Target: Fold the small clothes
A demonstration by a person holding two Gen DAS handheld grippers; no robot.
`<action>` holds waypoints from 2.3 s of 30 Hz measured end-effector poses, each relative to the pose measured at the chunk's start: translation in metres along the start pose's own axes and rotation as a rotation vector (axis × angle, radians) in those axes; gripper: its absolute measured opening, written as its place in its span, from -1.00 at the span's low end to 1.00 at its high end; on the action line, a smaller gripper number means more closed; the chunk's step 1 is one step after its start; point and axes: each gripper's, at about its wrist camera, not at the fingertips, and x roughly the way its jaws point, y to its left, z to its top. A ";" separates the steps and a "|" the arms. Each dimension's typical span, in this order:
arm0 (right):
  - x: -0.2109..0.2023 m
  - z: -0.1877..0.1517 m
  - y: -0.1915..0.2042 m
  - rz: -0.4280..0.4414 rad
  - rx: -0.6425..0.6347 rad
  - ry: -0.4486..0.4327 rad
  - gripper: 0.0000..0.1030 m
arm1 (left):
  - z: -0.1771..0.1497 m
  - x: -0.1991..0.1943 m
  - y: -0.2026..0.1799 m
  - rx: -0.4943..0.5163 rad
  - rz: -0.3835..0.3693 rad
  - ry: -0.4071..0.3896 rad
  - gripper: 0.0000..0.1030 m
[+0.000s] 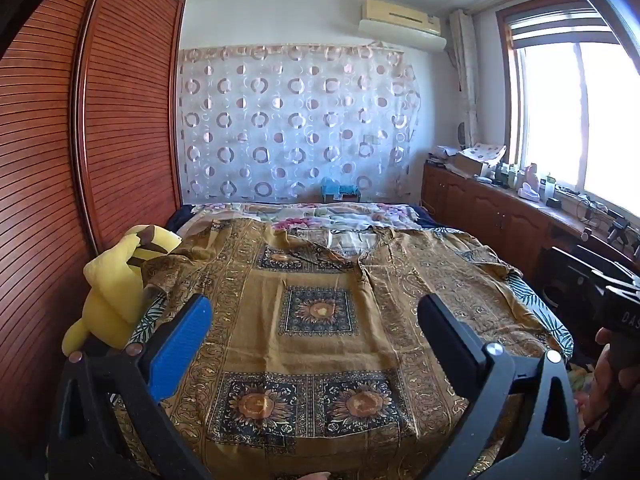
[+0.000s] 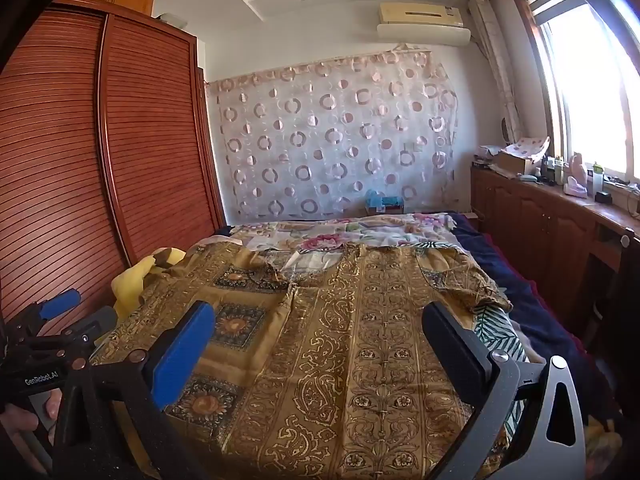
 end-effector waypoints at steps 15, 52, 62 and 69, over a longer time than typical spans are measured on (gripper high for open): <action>-0.005 0.004 -0.002 -0.009 -0.005 0.005 1.00 | 0.008 -0.016 -0.001 0.003 0.007 -0.035 1.00; -0.006 0.004 -0.001 -0.006 -0.010 0.003 1.00 | 0.007 -0.021 -0.002 -0.002 -0.008 -0.061 1.00; -0.005 0.005 -0.001 -0.005 -0.010 0.002 1.00 | 0.007 -0.021 -0.003 -0.003 -0.007 -0.061 1.00; -0.005 0.005 -0.001 -0.006 -0.012 0.001 1.00 | 0.007 -0.021 -0.003 -0.001 -0.007 -0.060 1.00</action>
